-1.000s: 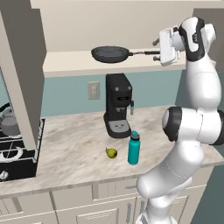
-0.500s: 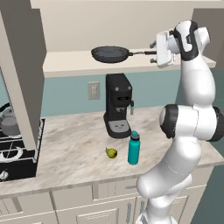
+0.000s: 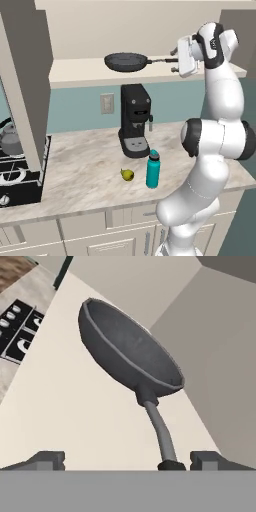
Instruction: Pick the pan from the cabinet and place it on the stove. Then turn on the stove burner for the pan.
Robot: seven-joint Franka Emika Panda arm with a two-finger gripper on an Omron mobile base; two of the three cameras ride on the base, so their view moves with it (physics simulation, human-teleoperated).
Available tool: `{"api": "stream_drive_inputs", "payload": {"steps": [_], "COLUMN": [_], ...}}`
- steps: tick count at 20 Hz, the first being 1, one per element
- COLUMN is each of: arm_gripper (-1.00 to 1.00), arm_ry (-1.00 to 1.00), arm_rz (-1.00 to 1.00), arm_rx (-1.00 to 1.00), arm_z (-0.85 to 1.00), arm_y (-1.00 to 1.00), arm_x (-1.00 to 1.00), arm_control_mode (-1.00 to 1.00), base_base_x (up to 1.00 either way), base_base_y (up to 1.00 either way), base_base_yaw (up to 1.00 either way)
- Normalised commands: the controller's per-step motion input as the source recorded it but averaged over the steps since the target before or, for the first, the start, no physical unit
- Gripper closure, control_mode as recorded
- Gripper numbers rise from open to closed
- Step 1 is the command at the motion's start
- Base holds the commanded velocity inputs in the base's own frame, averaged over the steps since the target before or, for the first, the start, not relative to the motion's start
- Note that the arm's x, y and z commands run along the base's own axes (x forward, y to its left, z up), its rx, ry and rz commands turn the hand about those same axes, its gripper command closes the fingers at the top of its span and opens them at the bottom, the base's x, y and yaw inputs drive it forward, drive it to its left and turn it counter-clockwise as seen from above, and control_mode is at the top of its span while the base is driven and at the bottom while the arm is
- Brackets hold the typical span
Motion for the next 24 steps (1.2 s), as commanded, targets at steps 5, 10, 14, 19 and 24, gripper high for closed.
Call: {"api": "stream_drive_inputs", "payload": {"steps": [5, 10, 14, 19, 24], "arm_gripper": [-1.00, -1.00, -1.00, -1.00, -1.00], "arm_ry": [0.00, 0.00, 0.00, 0.00, 0.00], "arm_rz": [0.00, 0.00, 0.00, 0.00, 0.00], "arm_rx": [-0.04, -0.02, 0.00, 0.00, 0.00], "arm_z": [-0.15, -0.13, -0.08, -0.09, -0.19], "arm_y": [0.02, 0.08, 0.09, 0.02, 0.00], "arm_x": [0.27, 0.41, 0.55, 0.52, 0.35], "arm_control_mode": [-1.00, -1.00, -1.00, -1.00, -1.00], "base_base_x": [0.00, 0.00, 0.00, 0.00, 0.00], "base_base_y": [0.00, 0.00, 0.00, 0.00, 0.00], "base_base_yaw": [0.00, 0.00, 0.00, 0.00, 0.00]}}
